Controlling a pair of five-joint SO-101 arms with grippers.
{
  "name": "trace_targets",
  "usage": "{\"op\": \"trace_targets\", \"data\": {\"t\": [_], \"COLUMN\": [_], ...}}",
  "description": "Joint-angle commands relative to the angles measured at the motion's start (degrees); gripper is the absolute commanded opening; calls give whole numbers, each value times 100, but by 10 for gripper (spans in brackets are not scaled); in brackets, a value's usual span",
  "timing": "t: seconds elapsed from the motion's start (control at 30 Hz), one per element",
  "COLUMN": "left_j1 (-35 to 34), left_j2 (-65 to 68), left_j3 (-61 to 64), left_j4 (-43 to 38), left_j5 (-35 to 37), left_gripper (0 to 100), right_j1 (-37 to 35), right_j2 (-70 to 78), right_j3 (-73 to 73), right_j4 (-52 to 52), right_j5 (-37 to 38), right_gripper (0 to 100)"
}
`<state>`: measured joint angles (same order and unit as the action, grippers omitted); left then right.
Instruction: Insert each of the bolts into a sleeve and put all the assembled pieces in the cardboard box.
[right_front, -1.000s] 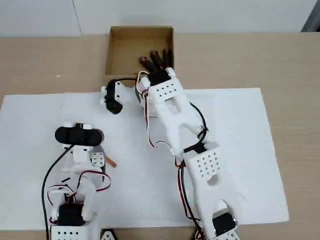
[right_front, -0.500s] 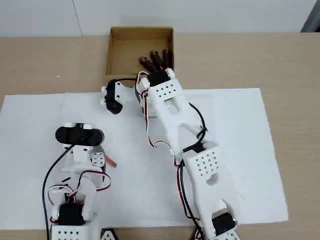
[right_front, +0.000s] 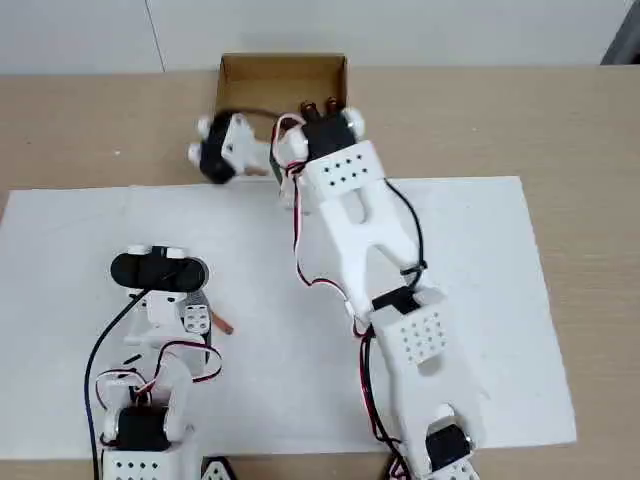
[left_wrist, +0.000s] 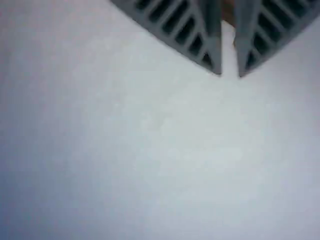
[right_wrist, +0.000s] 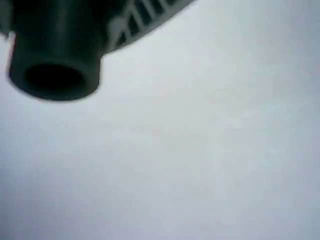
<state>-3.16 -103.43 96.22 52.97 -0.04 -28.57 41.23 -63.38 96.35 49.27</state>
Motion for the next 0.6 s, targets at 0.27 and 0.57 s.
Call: {"op": "trace_targets", "data": {"t": [0.27, 0.57], "left_j1": [-26, -26], "left_j2": [-44, -44], "left_j3": [-13, -22], "left_j4": [-141, -141], "left_j5": [0, 0], "left_gripper": [6, 6], "right_j1": [391, 919], "right_j2": [-2167, -3793], "right_j3": [457, 1987], "right_j4": [92, 75], "right_j5": [-1187, -2180], "right_gripper": [2, 2]}}
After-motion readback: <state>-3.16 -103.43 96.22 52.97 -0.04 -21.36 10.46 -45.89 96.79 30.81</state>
